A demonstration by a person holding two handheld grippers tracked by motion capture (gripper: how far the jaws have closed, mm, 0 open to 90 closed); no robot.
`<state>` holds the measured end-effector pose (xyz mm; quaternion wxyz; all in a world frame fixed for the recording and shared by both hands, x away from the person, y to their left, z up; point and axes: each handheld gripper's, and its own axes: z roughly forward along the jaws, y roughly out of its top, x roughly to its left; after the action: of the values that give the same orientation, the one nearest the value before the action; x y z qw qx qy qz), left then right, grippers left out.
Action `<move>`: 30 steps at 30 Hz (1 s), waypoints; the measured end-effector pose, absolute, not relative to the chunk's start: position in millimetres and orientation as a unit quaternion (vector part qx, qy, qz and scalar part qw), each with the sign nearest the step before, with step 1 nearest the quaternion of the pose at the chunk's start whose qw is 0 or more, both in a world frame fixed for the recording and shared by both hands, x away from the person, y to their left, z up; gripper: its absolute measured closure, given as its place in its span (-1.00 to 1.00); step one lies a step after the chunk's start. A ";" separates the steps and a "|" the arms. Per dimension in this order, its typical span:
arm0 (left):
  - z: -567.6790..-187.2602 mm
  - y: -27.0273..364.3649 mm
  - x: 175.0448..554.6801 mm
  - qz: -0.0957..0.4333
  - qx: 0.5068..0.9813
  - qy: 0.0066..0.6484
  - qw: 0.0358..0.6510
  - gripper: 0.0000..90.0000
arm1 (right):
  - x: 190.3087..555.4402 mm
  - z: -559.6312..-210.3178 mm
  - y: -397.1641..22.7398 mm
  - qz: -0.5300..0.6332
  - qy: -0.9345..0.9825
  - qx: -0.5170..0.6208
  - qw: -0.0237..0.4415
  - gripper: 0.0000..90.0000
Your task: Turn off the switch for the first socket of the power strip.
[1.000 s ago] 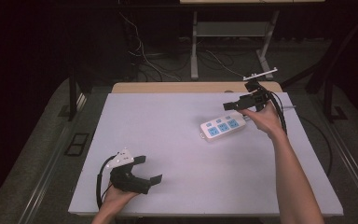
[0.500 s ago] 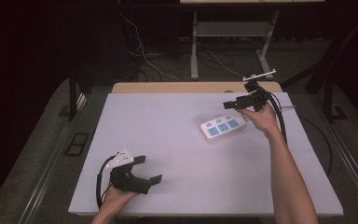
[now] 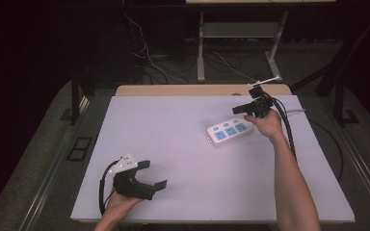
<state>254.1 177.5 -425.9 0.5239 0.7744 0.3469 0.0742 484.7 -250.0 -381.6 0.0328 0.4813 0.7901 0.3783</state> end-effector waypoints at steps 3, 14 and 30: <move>-425.9 177.5 254.1 0.074 0.774 0.347 0.524 -1.00 | 487.0 -386.5 -248.5 0.374 0.791 0.482 0.030 0.86; -425.7 176.9 254.1 0.074 0.775 0.345 0.524 -1.00 | 490.6 -406.6 -249.1 0.343 0.797 0.497 0.025 0.99; -426.6 175.3 255.1 0.073 0.781 0.341 0.519 -1.00 | 484.9 -419.1 -249.1 0.345 0.797 0.495 0.039 1.00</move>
<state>255.1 175.3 -426.6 0.5191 0.7805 0.3405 0.0732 484.9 -249.1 -419.1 0.0394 0.4947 0.7969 0.3445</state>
